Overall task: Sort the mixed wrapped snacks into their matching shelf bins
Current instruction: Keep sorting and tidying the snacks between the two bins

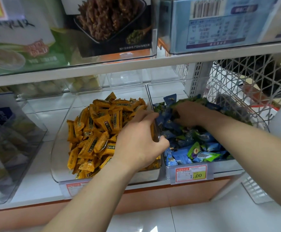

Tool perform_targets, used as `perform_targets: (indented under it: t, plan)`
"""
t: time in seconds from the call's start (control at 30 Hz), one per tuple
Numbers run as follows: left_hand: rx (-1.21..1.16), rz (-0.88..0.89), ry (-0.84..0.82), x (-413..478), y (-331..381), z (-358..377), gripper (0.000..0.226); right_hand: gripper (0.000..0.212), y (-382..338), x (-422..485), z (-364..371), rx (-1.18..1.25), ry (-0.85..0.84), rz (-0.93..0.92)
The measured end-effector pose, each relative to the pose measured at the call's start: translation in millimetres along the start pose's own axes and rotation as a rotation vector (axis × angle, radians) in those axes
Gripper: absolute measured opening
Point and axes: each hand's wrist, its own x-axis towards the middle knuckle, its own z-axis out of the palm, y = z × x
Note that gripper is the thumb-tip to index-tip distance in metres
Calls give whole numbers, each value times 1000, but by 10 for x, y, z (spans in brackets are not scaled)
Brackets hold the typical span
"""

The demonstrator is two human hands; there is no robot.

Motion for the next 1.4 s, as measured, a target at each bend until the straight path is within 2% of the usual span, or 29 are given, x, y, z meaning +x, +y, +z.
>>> perform_targets:
  t: [0.1,0.2,0.27,0.33,0.43,0.57,0.67,0.7,0.77,0.93,1.1,1.23,1.4]
  plan:
    - [-5,14,-1,0,-16,-4,66,30,34,30,30,-2,27,44]
    - [-11,24,-5,-3,-35,-4,68,42,65,30,33,65,-124,95]
    - [-16,25,-6,-9,-49,-8,68,41,58,27,53,135,-193,112]
    - [-18,25,-3,-13,-60,-6,68,36,35,27,53,104,-203,98]
    - [-20,31,2,-5,-66,1,68,31,14,-17,13,124,-119,81]
    - [-22,33,-1,8,-72,1,69,40,59,-184,-53,318,115,63]
    - [-26,25,-2,9,-64,-8,68,3,86,-327,-141,400,224,23]
    - [-27,22,-2,8,-60,-10,67,10,91,-365,-173,431,241,15]
    - [-31,17,-7,2,-52,-15,67,25,94,-451,-226,487,251,5]
    - [-39,4,-31,-8,-30,-23,67,35,71,-717,-287,665,265,36]
    - [-2,0,-40,-13,-10,-28,67,34,10,-988,-239,974,241,95]
    - [83,85,64,1,97,-81,68,30,-109,-1197,-317,1251,277,19]
    - [-68,188,123,17,301,-191,38,23,-294,-1307,-413,1478,292,-107]
